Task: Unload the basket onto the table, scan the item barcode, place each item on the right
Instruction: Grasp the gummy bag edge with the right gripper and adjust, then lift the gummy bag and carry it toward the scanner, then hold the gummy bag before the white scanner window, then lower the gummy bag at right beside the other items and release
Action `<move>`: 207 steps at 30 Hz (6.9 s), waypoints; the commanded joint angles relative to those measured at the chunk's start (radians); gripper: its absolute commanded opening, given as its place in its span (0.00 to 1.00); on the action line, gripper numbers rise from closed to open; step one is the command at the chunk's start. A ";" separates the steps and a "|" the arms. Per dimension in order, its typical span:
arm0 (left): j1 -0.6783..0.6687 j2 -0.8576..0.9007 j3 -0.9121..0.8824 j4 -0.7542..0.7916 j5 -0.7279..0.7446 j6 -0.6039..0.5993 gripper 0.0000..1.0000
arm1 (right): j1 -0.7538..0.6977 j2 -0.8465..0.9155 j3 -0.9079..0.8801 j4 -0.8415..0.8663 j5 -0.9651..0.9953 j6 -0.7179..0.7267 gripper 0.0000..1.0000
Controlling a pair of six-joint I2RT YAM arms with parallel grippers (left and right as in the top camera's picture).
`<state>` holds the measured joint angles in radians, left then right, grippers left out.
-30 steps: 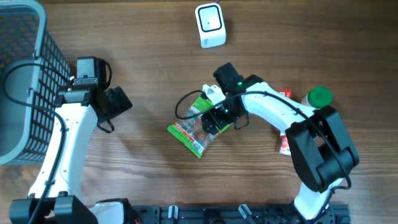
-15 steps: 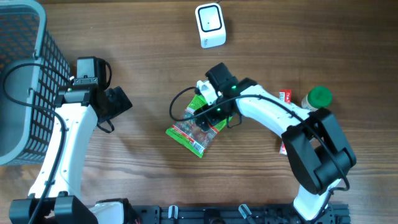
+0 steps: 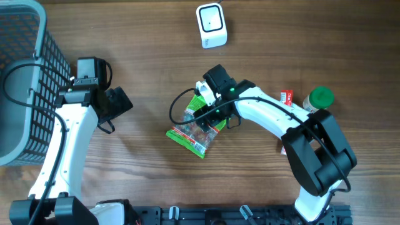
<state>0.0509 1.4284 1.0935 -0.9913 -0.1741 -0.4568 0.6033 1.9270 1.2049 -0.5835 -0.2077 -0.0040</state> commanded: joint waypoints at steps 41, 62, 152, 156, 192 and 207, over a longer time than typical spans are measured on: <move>0.005 -0.003 0.014 0.000 0.002 0.008 1.00 | 0.165 0.008 -0.201 0.124 0.156 -0.019 0.11; 0.005 -0.003 0.014 0.000 0.002 0.008 1.00 | -0.006 -0.622 -0.114 0.051 0.005 0.059 0.04; 0.005 -0.003 0.014 0.000 0.002 0.008 1.00 | 0.061 0.637 0.781 0.873 1.108 -0.833 0.04; 0.005 -0.003 0.014 0.000 0.002 0.008 1.00 | 0.061 0.634 0.781 0.871 1.122 -0.801 0.04; 0.005 -0.003 0.014 0.000 0.002 0.008 1.00 | -0.375 0.072 0.436 -0.684 0.128 0.056 0.04; 0.005 -0.003 0.014 0.000 0.002 0.008 1.00 | -0.422 0.072 0.202 -0.418 0.184 0.087 0.59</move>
<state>0.0509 1.4284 1.0935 -0.9916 -0.1741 -0.4568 0.1833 1.9957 1.4075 -1.0088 -0.0319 0.0677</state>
